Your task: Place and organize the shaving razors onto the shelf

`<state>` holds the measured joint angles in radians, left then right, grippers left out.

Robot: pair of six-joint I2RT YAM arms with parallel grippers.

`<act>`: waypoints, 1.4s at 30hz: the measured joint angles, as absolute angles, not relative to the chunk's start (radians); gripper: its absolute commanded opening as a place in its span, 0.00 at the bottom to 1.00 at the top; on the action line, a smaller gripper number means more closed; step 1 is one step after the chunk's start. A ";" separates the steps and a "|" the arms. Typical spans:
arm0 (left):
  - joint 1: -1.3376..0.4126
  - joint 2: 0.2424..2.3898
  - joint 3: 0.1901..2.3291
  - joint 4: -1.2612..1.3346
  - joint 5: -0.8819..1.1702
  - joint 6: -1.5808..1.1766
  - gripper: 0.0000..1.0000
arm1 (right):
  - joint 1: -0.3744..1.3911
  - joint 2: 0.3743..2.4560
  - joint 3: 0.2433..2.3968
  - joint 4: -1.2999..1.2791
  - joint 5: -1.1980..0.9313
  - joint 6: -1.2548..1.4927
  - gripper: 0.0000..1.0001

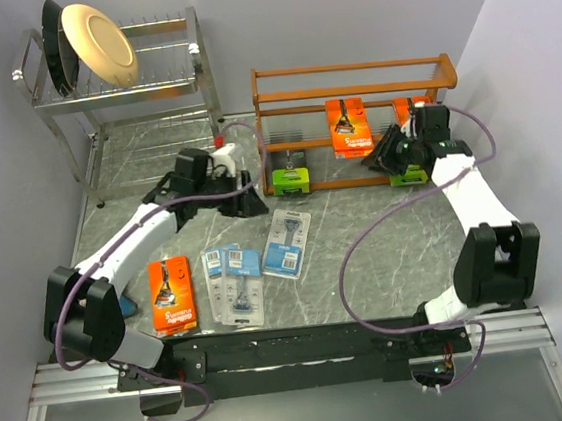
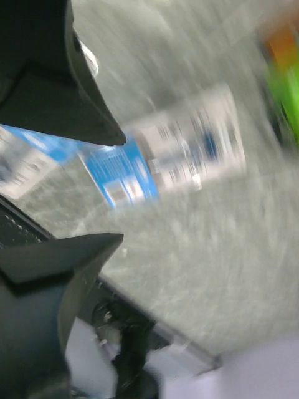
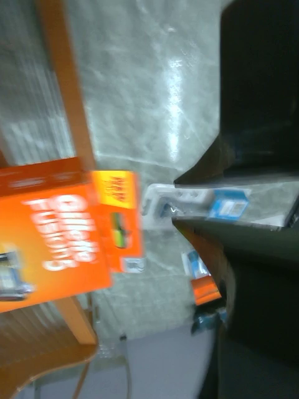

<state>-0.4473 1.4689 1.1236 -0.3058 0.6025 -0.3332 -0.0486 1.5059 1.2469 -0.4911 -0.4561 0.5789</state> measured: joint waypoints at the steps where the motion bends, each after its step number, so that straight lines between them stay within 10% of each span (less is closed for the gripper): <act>1: -0.419 1.468 1.124 -0.336 0.572 -0.330 0.68 | -0.049 1.476 1.216 -0.490 -0.472 0.566 0.58; 7: -0.154 1.433 1.105 -0.511 0.355 -0.327 0.84 | -0.040 1.317 1.053 -0.475 -0.549 0.533 0.77; 8: -0.099 1.421 1.096 -0.550 0.313 -0.327 0.99 | -0.037 1.301 1.032 -0.474 -0.556 0.530 0.78; 19: 0.314 1.362 0.928 -0.799 0.193 -0.360 0.99 | 0.098 1.236 0.976 -0.453 -0.584 0.477 0.77; 42: 0.399 1.531 0.798 -0.726 0.369 -0.463 0.26 | 0.666 1.707 1.317 -0.303 -0.708 0.486 0.75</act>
